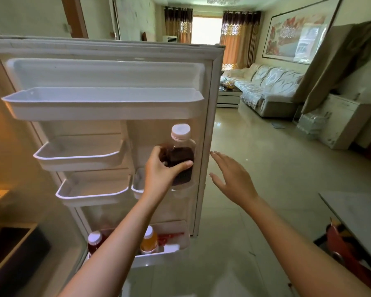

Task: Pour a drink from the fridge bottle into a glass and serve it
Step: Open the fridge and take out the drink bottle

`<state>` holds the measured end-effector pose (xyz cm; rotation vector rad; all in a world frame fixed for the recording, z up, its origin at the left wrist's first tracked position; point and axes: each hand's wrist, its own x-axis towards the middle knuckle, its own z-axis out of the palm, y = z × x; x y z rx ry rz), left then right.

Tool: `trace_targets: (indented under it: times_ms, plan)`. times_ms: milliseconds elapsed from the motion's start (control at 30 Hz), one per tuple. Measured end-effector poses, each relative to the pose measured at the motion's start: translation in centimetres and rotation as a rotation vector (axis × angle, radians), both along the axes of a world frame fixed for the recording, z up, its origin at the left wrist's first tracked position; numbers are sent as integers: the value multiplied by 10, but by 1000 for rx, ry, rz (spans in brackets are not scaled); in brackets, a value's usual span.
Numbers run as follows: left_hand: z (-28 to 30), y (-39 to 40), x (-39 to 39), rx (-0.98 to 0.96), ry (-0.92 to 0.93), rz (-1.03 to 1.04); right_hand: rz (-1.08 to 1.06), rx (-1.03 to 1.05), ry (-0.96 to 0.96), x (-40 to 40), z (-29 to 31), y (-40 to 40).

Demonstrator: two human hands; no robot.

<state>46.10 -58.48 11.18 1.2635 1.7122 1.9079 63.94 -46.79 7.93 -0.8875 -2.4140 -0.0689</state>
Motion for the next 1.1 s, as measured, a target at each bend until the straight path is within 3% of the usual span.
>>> trace_targets:
  times_ms: [167,433,767,1100]
  plan:
    - [31,-8,37,43,81,-10,-25,35,126,51,10,-16]
    - [23,8,136,-92,0,-113,-113,-222,211,162,14,-33]
    - [-60,48,251,-254,-153,-81,-262,-532,32,291,-21,-18]
    - [-92,131,277,-379,-102,-93,-258,-591,-122,307,-43,58]
